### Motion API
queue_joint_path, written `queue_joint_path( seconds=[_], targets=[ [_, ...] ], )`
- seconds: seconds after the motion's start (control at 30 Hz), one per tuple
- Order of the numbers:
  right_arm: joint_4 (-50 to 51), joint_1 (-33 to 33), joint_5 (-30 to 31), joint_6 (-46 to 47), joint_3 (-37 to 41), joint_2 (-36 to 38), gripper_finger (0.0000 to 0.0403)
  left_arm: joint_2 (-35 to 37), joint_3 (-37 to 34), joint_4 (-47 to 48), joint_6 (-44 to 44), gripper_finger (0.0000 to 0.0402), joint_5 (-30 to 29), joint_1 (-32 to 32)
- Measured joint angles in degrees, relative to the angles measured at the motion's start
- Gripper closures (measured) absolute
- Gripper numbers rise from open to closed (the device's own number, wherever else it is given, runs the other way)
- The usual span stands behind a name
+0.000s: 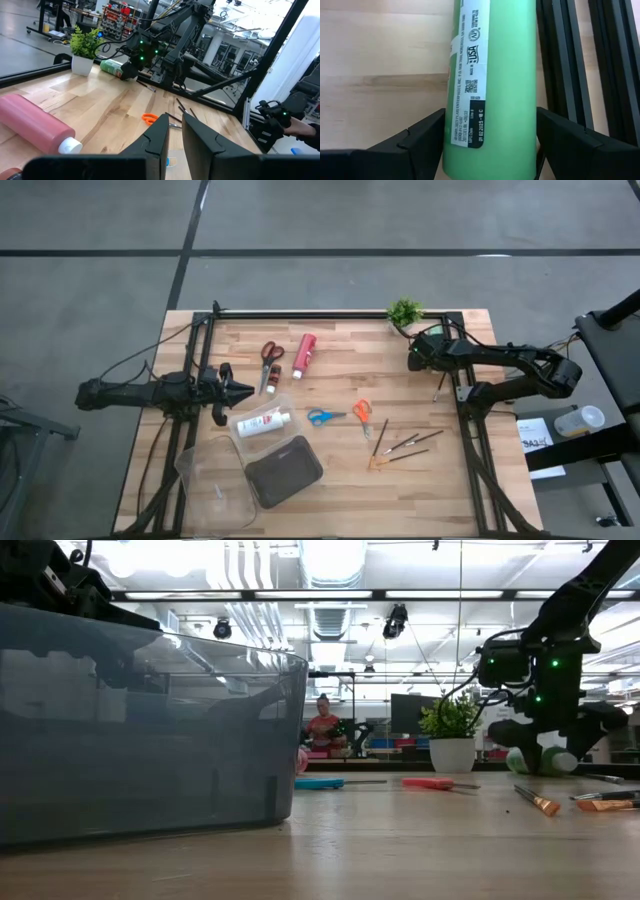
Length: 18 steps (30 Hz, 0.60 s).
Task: Pick & Place Paint Supplies
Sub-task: Put the green paint bottle into the top transparent bin
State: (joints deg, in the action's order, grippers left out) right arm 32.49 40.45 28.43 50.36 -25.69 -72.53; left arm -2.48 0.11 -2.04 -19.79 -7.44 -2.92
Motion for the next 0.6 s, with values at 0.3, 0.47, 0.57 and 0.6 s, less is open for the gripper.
queue_joint_path(
  seconds=[0.3,0.47,0.57,0.6],
  targets=[
    [-0.07,0.00,-0.19,-0.45,0.00,0.00,0.0115,-0.02,0.01,0.00,0.00,0.0340,0.00,-0.01],
    [-0.14,0.00,-0.42,-0.85,0.02,0.00,0.0159,-0.02,-0.01,0.00,0.00,0.0340,0.00,0.00],
    [-0.13,-0.02,-0.40,-1.07,0.02,0.00,0.0186,-0.02,0.01,0.00,0.00,0.0340,0.00,-0.01],
    [-0.15,-0.02,-0.40,-1.07,0.02,0.00,0.0191,-0.02,0.01,0.00,0.00,0.0340,0.00,0.00]
  ],
)
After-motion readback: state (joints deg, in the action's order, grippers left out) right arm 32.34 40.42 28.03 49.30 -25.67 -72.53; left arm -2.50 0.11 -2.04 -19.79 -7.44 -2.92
